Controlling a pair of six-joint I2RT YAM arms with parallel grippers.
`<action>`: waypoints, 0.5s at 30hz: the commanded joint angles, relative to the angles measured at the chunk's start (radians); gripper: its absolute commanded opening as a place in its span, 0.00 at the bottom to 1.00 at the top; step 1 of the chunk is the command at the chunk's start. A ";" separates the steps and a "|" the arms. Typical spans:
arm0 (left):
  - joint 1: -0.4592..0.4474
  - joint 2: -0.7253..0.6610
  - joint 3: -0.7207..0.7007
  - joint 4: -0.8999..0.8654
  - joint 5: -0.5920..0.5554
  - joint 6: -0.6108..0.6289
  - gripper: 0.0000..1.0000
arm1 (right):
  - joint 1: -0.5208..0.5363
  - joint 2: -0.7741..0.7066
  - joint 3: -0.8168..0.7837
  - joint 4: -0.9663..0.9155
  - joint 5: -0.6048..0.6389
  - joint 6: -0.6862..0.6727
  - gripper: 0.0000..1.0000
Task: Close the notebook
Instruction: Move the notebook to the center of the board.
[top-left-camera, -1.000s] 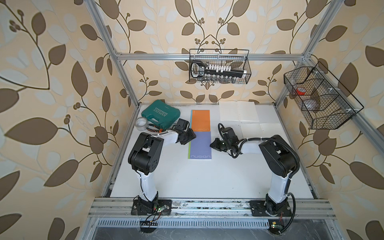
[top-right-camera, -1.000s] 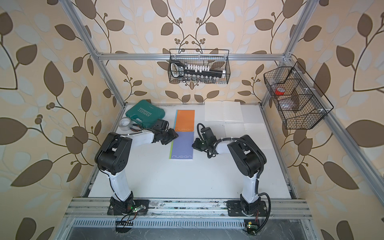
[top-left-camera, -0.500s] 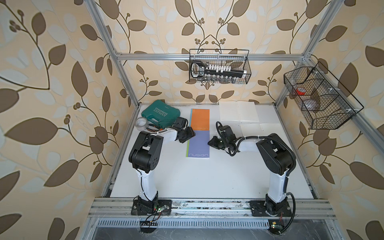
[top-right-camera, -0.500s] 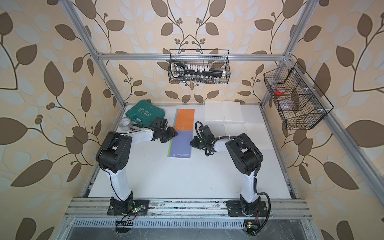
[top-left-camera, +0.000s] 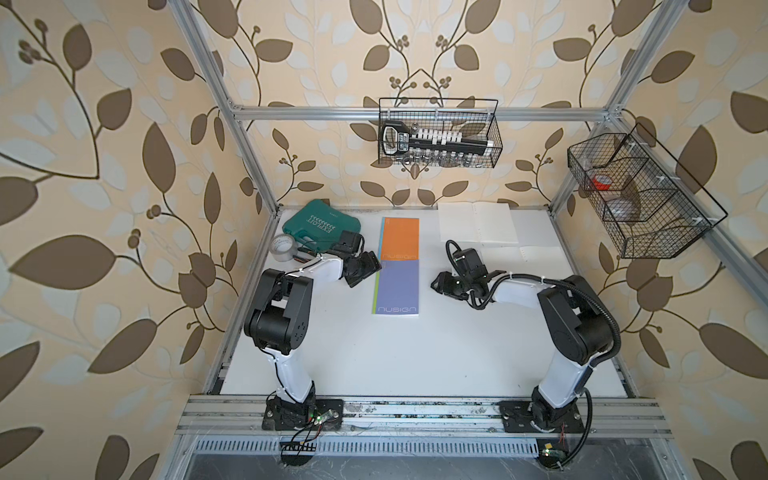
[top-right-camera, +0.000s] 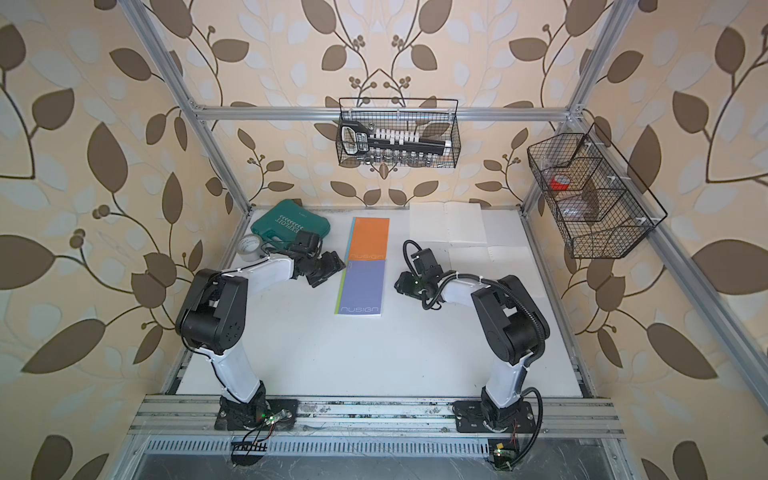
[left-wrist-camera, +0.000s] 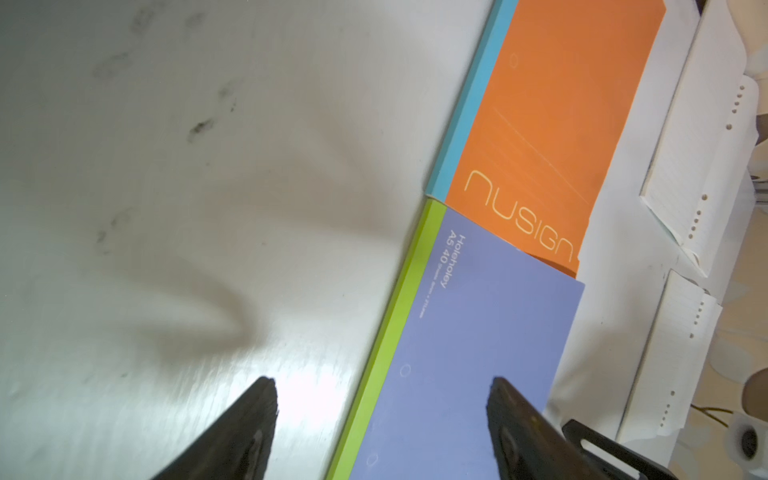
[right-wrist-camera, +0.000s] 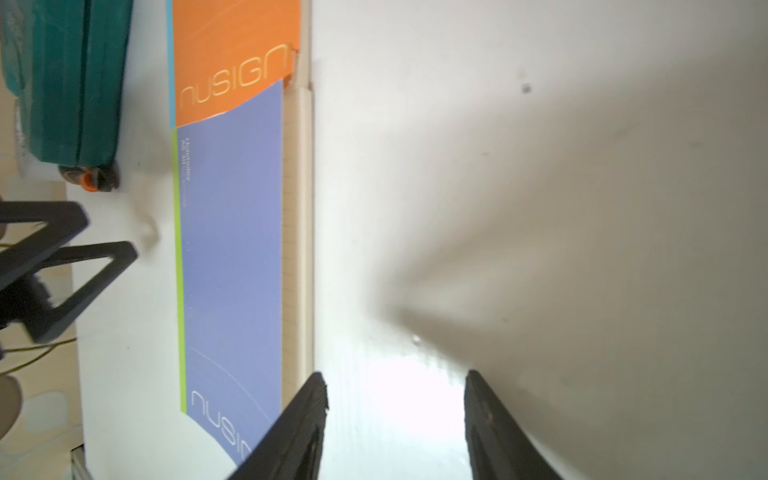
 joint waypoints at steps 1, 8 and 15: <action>-0.003 -0.096 -0.018 -0.040 0.008 0.014 0.81 | -0.033 -0.082 -0.020 -0.104 0.048 -0.057 0.54; -0.014 -0.249 -0.104 -0.031 0.120 0.001 0.88 | -0.157 -0.238 -0.033 -0.227 0.189 -0.160 0.81; -0.063 -0.391 -0.214 0.001 0.238 -0.028 0.93 | -0.370 -0.253 -0.006 -0.257 0.237 -0.186 0.99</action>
